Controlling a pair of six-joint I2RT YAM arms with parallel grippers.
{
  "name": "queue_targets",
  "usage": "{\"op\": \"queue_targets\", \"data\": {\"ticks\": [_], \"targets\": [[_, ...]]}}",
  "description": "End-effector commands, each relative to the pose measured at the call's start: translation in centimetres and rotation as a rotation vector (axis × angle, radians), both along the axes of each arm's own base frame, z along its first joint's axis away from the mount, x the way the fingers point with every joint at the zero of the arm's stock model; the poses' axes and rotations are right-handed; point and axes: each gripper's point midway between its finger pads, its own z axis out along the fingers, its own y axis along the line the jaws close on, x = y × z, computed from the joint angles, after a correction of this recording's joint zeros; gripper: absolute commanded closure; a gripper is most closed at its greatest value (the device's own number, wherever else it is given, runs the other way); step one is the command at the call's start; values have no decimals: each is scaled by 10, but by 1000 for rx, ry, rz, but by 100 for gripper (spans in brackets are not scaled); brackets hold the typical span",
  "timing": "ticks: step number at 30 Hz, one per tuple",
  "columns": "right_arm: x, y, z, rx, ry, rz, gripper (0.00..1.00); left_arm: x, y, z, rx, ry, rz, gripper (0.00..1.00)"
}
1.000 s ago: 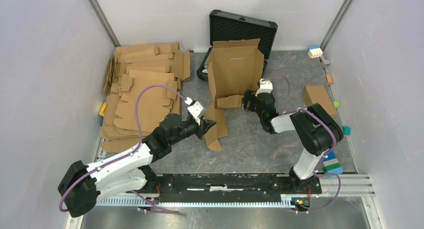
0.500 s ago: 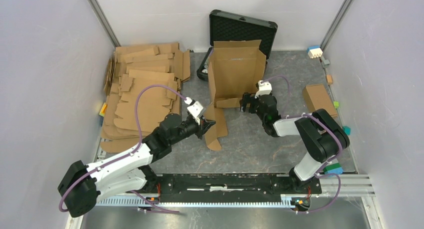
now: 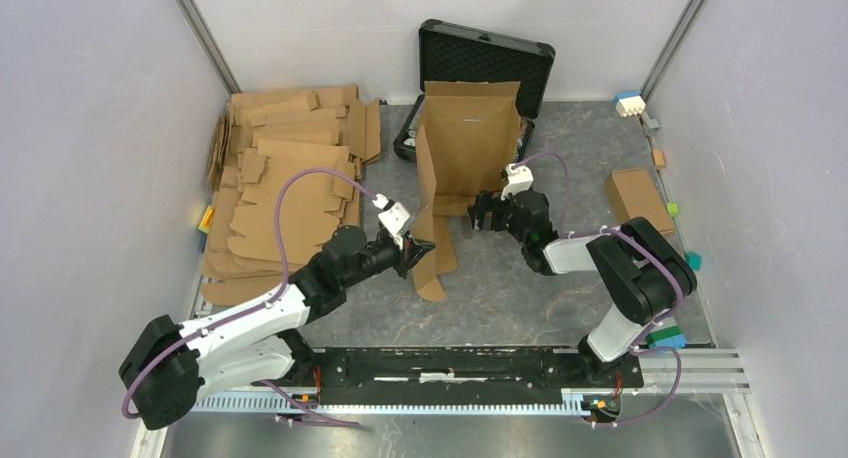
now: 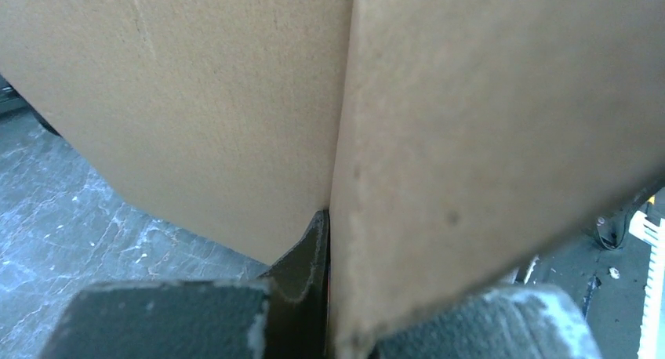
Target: Fold the paper box
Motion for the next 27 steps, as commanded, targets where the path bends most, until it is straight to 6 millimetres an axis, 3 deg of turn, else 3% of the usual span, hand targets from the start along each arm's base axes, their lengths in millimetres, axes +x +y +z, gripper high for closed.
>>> {"op": "queue_targets", "data": {"ticks": [1, 7, 12, 17, 20, 22, 27], "targets": [[12, 13, 13, 23, -35, 2, 2, -21, -17, 4, -62, 83, -124, 91], [15, 10, 8, 10, -24, -34, 2, -29, -16, 1, -63, 110, -148, 87], [16, 8, 7, 9, -24, -47, 5, -25, 5, -9, -47, 135, -32, 66], [17, 8, 7, -3, -25, -44, 5, -31, 27, 0, -98, 141, 45, 47], [18, 9, 7, -5, -27, -42, 5, -36, 32, 5, -123, 160, 58, 40], [18, 9, 7, -2, -28, -40, 5, -39, 34, 6, -127, 177, 57, 29], [18, 9, 7, -3, -29, -41, 5, -42, 41, 10, -137, 193, 81, 26]]}}
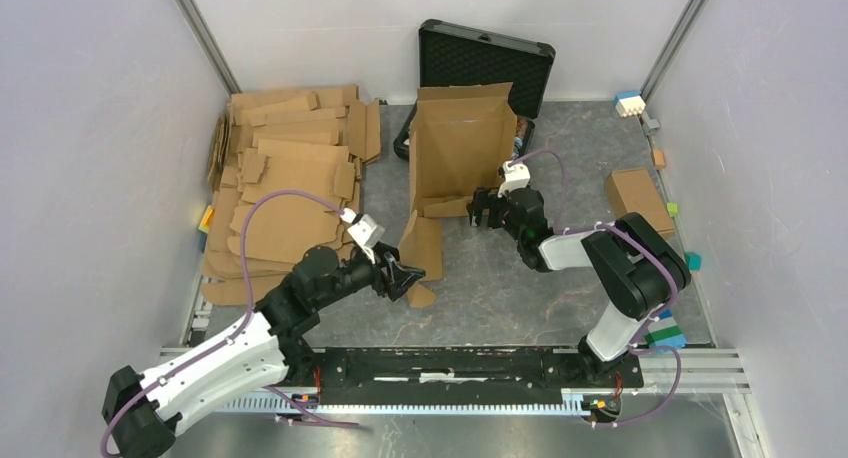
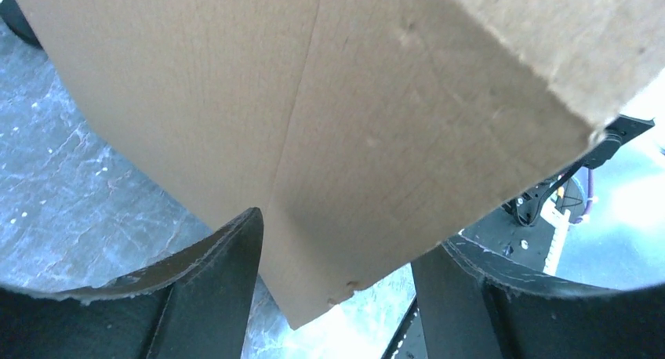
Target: Fold the paper box
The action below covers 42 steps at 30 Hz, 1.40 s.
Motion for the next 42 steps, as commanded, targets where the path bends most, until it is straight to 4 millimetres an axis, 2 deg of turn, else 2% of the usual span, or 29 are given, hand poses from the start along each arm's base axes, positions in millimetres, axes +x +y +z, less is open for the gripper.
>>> {"op": "queue_targets", "data": {"ticks": [1, 9, 14, 15, 17, 20, 22, 23, 26, 28, 30, 33, 37, 40, 42], "targets": [[9, 7, 9, 14, -28, 1, 5, -2, 10, 7, -31, 50, 53, 25], [9, 7, 9, 15, -28, 3, 5, -13, 40, 50, -96, 42, 139, 24], [9, 8, 8, 13, -24, 8, 5, -7, 76, 86, -173, -39, 298, 33], [9, 8, 8, 12, -23, 8, 5, -5, 84, 95, -180, -47, 332, 37], [9, 8, 8, 12, -23, 8, 5, 2, 98, 101, -158, -38, 421, 52], [10, 9, 8, 10, -24, 11, 5, 25, 114, 84, -59, 6, 590, 72], [10, 8, 9, 11, -25, 9, 4, 40, 108, 69, -35, 38, 640, 83], [10, 8, 9, 7, -26, 9, 4, 48, 100, 63, -43, 49, 646, 85], [10, 6, 11, -4, -35, 7, 2, 75, 79, 33, -49, 84, 656, 86], [10, 6, 14, -5, -43, 12, 2, 100, 69, 14, -78, 140, 638, 87], [10, 8, 16, 0, -52, 23, 2, 129, 73, -3, -160, 226, 615, 87], [8, 10, 18, 12, -66, 35, 2, 154, 65, -10, -215, 255, 545, 84], [6, 10, 22, 24, -91, 40, 2, 183, 47, -30, -151, 299, 508, 79], [5, 10, 27, 28, -110, 48, 2, 193, 25, -44, -163, 354, 425, 76], [4, 11, 30, 29, -118, 56, 2, 202, 22, -55, -156, 376, 436, 77]]}}
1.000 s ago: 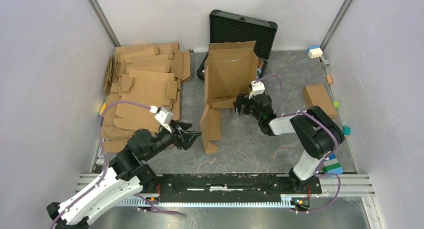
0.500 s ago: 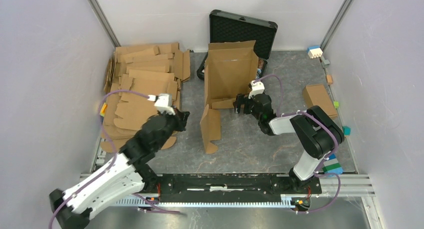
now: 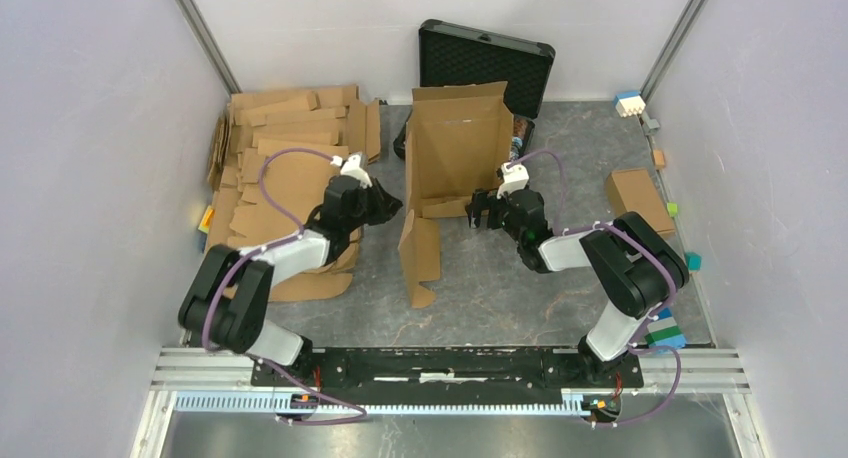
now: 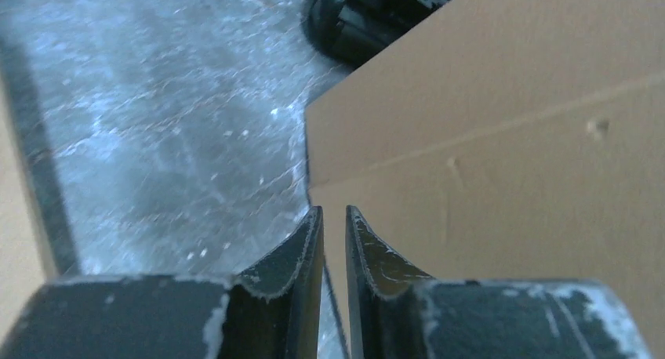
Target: Fold the paper box
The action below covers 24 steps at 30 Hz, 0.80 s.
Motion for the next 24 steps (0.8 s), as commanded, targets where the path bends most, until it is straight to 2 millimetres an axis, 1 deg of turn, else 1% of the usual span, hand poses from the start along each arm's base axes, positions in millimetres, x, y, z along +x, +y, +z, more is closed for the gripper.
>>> {"op": "queue_targets", "data": {"ticks": [1, 5, 7, 9, 12, 14, 20, 24], "targets": [[3, 8, 28, 36, -95, 32, 2, 27, -31, 24, -127, -76, -73, 77], [3, 8, 30, 42, -108, 36, 2, 40, -26, 2, -40, -17, -49, 77], [3, 8, 29, 44, -111, 36, 2, 47, -27, -6, -27, 7, -47, 77], [3, 8, 28, 41, -110, 37, 2, 50, -32, -18, -35, 28, -61, 77], [3, 8, 27, 34, -111, 40, 2, 50, -42, -28, -52, 68, -100, 78], [3, 10, 28, 37, -115, 48, 2, 49, -44, -34, -51, 94, -115, 78], [5, 16, 28, 34, -115, 62, 2, 42, -59, -37, -67, 119, -168, 78], [5, 20, 31, 39, -122, 74, 2, 40, -64, -41, -62, 130, -183, 78]]}}
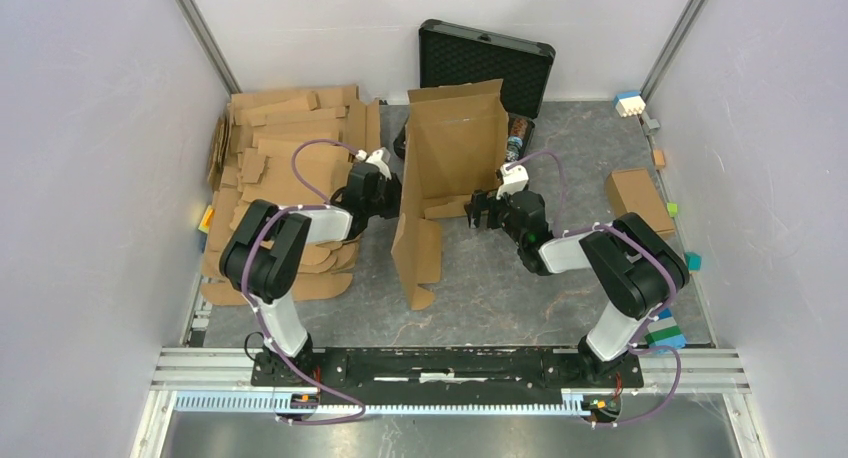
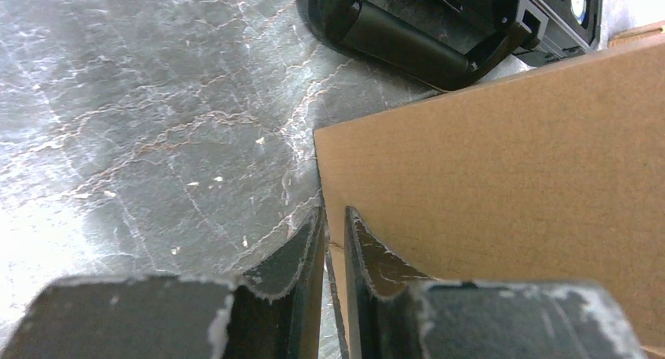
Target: Fold the paper box
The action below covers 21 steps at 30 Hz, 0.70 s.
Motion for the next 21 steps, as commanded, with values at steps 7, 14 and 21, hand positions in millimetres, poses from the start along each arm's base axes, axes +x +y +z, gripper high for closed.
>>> {"op": "queue_targets", "data": {"ticks": [7, 14, 21], "targets": [[5, 19, 24, 51, -77, 50, 2, -1, -26, 6, -45, 8, -61, 79], [6, 24, 21, 81, -66, 56, 6, -6, -39, 1, -9, 8, -82, 79], [16, 19, 10, 75, -5, -23, 8, -5, -38, -1, 27, 5, -88, 79]]}}
